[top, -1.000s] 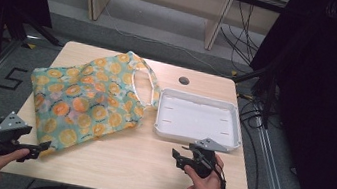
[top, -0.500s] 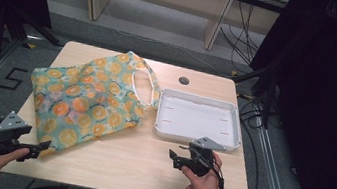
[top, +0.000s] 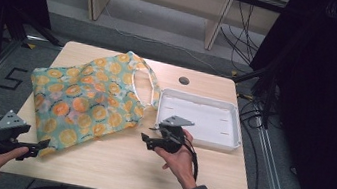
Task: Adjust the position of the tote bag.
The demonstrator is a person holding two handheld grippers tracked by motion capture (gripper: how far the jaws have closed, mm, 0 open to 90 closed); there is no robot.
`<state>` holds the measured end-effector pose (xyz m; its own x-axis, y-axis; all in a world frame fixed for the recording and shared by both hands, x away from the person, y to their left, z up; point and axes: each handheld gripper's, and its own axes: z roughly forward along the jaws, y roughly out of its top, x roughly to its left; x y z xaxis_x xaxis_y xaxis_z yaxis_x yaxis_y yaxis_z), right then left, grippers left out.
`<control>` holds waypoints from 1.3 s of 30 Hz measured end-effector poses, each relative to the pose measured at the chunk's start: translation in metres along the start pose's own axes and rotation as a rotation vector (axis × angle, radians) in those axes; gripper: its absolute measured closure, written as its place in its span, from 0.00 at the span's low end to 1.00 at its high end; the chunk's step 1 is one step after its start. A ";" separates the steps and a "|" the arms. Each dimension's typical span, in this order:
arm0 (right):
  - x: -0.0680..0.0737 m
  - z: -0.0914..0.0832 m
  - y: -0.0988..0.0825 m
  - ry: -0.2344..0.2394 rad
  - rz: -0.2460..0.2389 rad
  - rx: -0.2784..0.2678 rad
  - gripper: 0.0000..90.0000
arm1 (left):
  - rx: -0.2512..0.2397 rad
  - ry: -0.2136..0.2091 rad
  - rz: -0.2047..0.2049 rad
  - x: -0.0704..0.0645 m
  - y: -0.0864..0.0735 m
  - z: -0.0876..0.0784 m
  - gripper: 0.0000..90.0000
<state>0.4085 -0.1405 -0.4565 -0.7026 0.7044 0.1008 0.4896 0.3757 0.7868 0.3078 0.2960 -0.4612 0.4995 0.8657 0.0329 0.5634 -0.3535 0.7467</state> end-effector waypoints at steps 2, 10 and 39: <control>0.004 0.012 0.008 0.018 -0.019 0.035 0.38 | -0.005 -0.002 -0.028 -0.001 -0.001 0.000 0.20; -0.002 0.060 0.030 -0.009 0.021 0.062 0.45 | -0.003 0.003 -0.028 0.000 -0.001 0.001 0.20; 0.077 0.002 0.006 0.253 -0.266 0.053 0.98 | 0.011 0.000 -0.013 0.015 -0.003 0.002 0.56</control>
<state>0.3580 -0.0829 -0.4454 -0.9110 0.4094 0.0492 0.2941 0.5614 0.7735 0.3145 0.3093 -0.4639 0.4916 0.8705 0.0234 0.5775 -0.3460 0.7395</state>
